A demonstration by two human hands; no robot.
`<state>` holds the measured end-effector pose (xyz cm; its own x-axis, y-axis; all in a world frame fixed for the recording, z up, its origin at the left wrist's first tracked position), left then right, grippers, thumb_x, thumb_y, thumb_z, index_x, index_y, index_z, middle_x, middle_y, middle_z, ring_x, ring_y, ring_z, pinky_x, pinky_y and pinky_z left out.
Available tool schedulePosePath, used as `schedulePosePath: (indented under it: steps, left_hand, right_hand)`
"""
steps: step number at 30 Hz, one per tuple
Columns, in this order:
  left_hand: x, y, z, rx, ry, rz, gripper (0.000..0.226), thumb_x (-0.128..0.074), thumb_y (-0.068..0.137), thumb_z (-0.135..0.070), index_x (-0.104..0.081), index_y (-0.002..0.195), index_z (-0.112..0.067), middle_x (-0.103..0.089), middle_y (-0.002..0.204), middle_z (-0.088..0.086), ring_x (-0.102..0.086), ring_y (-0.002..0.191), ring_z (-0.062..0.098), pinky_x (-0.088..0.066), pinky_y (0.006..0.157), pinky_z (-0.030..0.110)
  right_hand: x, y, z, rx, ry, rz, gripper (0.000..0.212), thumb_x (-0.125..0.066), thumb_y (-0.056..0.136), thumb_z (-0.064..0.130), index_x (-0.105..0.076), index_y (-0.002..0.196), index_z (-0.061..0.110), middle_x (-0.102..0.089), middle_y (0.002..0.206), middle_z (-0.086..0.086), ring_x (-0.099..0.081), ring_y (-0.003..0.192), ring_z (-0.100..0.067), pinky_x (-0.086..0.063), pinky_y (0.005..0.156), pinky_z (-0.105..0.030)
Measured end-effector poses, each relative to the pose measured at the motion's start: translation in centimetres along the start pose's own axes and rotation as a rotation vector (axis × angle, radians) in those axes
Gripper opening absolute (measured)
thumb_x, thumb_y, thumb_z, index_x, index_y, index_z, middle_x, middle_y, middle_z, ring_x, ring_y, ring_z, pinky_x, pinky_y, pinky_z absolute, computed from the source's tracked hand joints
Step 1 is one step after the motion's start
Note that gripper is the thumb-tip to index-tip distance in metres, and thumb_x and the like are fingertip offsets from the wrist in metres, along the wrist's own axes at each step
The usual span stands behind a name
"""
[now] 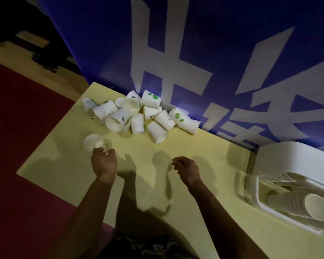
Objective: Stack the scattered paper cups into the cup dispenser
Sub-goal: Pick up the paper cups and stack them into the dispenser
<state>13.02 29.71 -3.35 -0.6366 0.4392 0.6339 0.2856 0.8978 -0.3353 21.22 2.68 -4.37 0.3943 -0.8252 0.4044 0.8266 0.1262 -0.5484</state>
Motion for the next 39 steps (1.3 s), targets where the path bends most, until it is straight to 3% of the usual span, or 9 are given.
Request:
schedulePosePath:
  steps: [3, 7, 10, 14, 19, 25, 29, 34, 39]
  left_hand:
    - [1.6, 3.3, 0.4, -0.165, 0.214, -0.051, 0.036, -0.065, 0.085, -0.014, -0.057, 0.118, -0.001, -0.054, 0.12, 0.027, -0.053, 0.108, 0.047, -0.047, 0.084, 0.049]
    - [1.3, 6.0, 0.8, -0.407, 0.381, 0.033, 0.031, -0.065, 0.082, -0.011, -0.063, 0.111, 0.001, -0.058, 0.117, 0.027, -0.05, 0.107, 0.046, -0.048, 0.081, 0.049]
    - [0.6, 7.4, 0.7, -0.378, 0.406, 0.104, 0.023, -0.066, 0.085, -0.019, -0.067, 0.102, -0.004, -0.061, 0.111, 0.021, -0.052, 0.104, 0.042, -0.049, 0.077, 0.046]
    - [-0.3, 8.5, 0.0, -0.344, 0.401, 0.155, 0.021, -0.059, 0.091, -0.029, -0.067, 0.084, -0.011, -0.065, 0.085, 0.014, -0.061, 0.081, 0.036, -0.045, 0.064, 0.036]
    - [-0.6, 8.2, -0.6, -0.432, 0.477, 0.166, 0.023, -0.055, 0.094, -0.027, -0.062, 0.083, -0.009, -0.065, 0.08, 0.013, -0.058, 0.071, 0.033, -0.041, 0.06, 0.033]
    - [-0.5, 4.7, -1.6, -0.605, 0.368, 0.276, 0.01, -0.058, 0.086, -0.015, -0.065, 0.087, -0.009, -0.064, 0.083, 0.008, -0.059, 0.077, 0.027, -0.044, 0.066, 0.033]
    - [-1.4, 0.3, -3.0, -0.705, 0.291, 0.387, 0.006, -0.064, 0.083, -0.009, -0.067, 0.088, -0.011, -0.067, 0.085, 0.004, -0.062, 0.078, 0.023, -0.045, 0.068, 0.029]
    - [-3.3, -6.5, -5.2, -0.854, 0.179, 0.484, 0.011, -0.068, 0.081, -0.006, -0.068, 0.09, -0.013, -0.068, 0.089, 0.0, -0.064, 0.081, 0.019, -0.052, 0.071, 0.032]
    - [-6.0, -14.3, -7.7, -1.019, 0.172, 0.578, 0.01, -0.067, 0.083, -0.009, -0.063, 0.085, -0.018, -0.064, 0.083, -0.006, -0.06, 0.078, 0.015, -0.05, 0.065, 0.033]
  right_hand:
    - [-3.1, 2.2, 1.8, -0.08, 0.092, -0.007, 0.014, -0.059, 0.09, 0.019, -0.074, 0.09, 0.018, -0.073, 0.087, -0.004, -0.067, 0.084, -0.023, -0.055, 0.078, -0.039]
    - [-6.1, 5.2, 3.8, -0.194, 0.197, -0.031, 0.014, -0.06, 0.091, 0.017, -0.07, 0.099, 0.014, -0.07, 0.094, -0.009, -0.061, 0.08, -0.02, -0.056, 0.077, -0.038]
    - [-7.7, 7.1, 4.9, -0.272, 0.282, -0.062, 0.01, -0.061, 0.091, 0.017, -0.066, 0.099, 0.013, -0.064, 0.093, -0.008, -0.056, 0.079, -0.018, -0.055, 0.078, -0.038]
    - [-8.7, 9.4, 5.7, -0.339, 0.334, -0.103, 0.013, -0.061, 0.091, 0.016, -0.065, 0.102, 0.011, -0.062, 0.098, -0.009, -0.055, 0.088, -0.021, -0.055, 0.078, -0.038]
    - [-8.4, 10.2, 5.5, -0.375, 0.386, -0.119, 0.012, -0.061, 0.09, 0.01, -0.065, 0.079, 0.011, -0.064, 0.089, -0.012, -0.058, 0.082, -0.021, -0.053, 0.079, -0.037]
    - [-6.3, 7.9, 5.2, -0.235, 0.341, -0.161, 0.013, -0.069, 0.08, 0.019, -0.065, 0.078, 0.007, -0.068, 0.084, -0.009, -0.061, 0.077, -0.02, -0.057, 0.078, -0.042]
    - [-3.6, 4.2, 4.5, -0.097, 0.162, -0.231, 0.012, -0.069, 0.081, 0.023, -0.065, 0.084, 0.012, -0.069, 0.079, -0.002, -0.064, 0.074, -0.022, -0.058, 0.077, -0.048]
    - [1.9, -1.5, 2.9, 0.196, -0.054, -0.378, 0.007, -0.063, 0.086, 0.014, -0.066, 0.093, 0.017, -0.069, 0.08, 0.009, -0.063, 0.072, -0.005, -0.053, 0.066, -0.029]
    - [9.0, -6.4, 0.2, 0.38, -0.212, -0.541, 0.008, -0.06, 0.089, 0.01, -0.066, 0.089, 0.015, -0.066, 0.079, 0.004, -0.06, 0.072, -0.015, -0.05, 0.062, -0.028]
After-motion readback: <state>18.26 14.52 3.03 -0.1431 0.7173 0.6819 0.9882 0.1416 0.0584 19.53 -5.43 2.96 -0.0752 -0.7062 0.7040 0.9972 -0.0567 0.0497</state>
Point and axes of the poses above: each hand's wrist, its own y-axis towards the middle knuckle, its own x-axis out of the back of the hand, z = x × y, the point moved 3 cm from there along y, towards the middle knuckle
